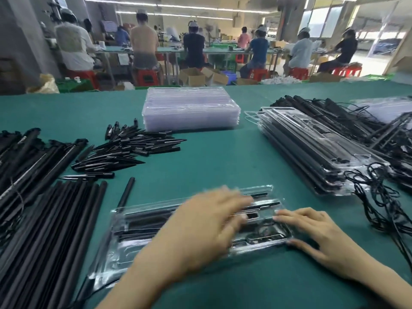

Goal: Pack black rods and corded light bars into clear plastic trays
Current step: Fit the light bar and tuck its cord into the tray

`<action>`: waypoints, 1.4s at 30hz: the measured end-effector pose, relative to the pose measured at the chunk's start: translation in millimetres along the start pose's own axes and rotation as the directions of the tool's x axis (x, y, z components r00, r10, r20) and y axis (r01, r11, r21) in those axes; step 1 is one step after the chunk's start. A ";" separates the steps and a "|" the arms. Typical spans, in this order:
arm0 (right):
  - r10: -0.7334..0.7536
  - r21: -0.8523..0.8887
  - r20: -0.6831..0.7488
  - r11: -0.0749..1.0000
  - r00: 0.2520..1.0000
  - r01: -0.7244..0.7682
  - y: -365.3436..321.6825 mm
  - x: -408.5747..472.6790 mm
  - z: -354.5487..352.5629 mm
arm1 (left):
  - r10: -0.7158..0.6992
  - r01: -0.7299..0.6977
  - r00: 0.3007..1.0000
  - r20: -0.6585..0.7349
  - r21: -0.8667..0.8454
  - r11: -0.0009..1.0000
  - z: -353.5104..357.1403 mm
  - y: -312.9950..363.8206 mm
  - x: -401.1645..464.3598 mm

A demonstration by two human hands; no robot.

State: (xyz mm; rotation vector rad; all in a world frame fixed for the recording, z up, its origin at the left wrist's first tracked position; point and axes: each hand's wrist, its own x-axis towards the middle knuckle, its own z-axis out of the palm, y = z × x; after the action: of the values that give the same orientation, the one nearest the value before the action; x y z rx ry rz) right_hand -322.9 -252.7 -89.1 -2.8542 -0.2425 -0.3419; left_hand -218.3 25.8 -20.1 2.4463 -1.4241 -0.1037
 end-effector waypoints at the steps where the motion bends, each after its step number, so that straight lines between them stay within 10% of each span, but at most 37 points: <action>1: -0.009 0.004 -0.002 1.000 1.000 0.009 0.4 0.1 0.0 | -0.067 0.070 0.997 -0.022 0.117 0.991 3.6 -14.5 7.9; 8: 0.012 0.222 -0.019 0.975 1.000 -0.008 -2.2 3.4 -5.2 | -0.225 0.217 0.972 0.063 0.118 0.969 58.9 -58.1 9.6; 13: 0.527 0.545 -0.093 0.737 0.845 -0.400 -6.2 16.5 -17.2 | -0.240 0.233 0.970 0.042 0.133 0.963 59.2 -56.2 9.0; 17: 0.576 0.281 0.208 0.739 0.790 -0.613 -0.7 29.1 -19.3 | -0.225 0.220 0.974 0.037 0.112 0.969 58.4 -56.7 10.1; 27: 0.461 0.582 0.633 0.248 0.622 -0.775 5.8 47.9 -35.1 | -0.228 0.225 0.973 0.021 0.094 0.970 58.1 -55.8 10.1; 42: 0.447 0.547 0.610 0.360 0.654 -0.756 2.8 49.9 -31.7 | -0.226 0.225 0.974 0.010 0.067 0.972 56.6 -56.7 8.9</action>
State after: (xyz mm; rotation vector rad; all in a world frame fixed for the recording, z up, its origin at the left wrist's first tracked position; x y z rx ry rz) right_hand -281.2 -257.3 -47.3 -1.8649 0.5364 0.3963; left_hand -178.4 31.3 -90.0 2.6596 -1.1683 -0.1310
